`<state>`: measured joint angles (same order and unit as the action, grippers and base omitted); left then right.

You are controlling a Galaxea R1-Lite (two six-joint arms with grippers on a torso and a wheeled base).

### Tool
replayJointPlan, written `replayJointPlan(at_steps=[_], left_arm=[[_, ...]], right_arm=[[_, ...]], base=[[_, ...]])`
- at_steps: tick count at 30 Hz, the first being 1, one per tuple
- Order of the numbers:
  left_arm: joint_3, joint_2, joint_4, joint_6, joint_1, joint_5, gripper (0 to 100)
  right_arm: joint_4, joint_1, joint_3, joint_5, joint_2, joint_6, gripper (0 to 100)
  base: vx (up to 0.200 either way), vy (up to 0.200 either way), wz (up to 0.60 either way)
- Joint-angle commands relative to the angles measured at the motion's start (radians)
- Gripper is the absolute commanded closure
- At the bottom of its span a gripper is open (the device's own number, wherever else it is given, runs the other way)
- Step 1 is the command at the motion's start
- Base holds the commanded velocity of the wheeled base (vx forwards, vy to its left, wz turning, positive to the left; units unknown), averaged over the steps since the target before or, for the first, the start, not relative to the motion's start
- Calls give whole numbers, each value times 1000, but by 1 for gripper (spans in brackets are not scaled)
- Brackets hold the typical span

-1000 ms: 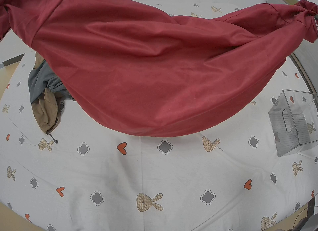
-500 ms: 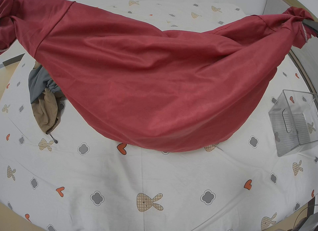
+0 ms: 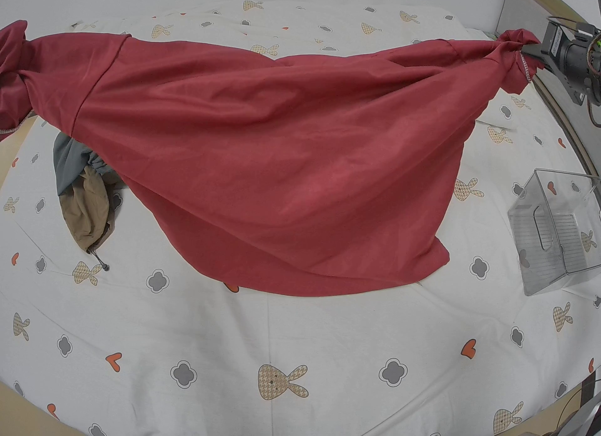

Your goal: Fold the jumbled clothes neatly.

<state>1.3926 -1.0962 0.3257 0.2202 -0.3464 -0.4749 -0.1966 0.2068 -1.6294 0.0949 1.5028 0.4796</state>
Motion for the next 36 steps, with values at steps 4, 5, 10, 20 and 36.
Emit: replayJointPlan(at_steps=[4,5,10,20,36], left_arm=[[-175,116,29,-2,46,1,100],[-211,137,30,-5,67,1,100],[-346,219,35,-19,93,1,100],[-581,309,95,-22,106,1,100],[-741,318,203,-122,106,9,0]], right_arm=[[-20,-1,125,-4,-39,37,100],[-20,3,161,-4,-65,37,100],[-23,11,298,-7,-180,37,100],[-233,140,551,-7,-466,40,100],[-323,141,740,-6,-392,34,0]], base=[[0,0,0],[0,0,0],[0,0,0],[0,0,0],[0,0,0]])
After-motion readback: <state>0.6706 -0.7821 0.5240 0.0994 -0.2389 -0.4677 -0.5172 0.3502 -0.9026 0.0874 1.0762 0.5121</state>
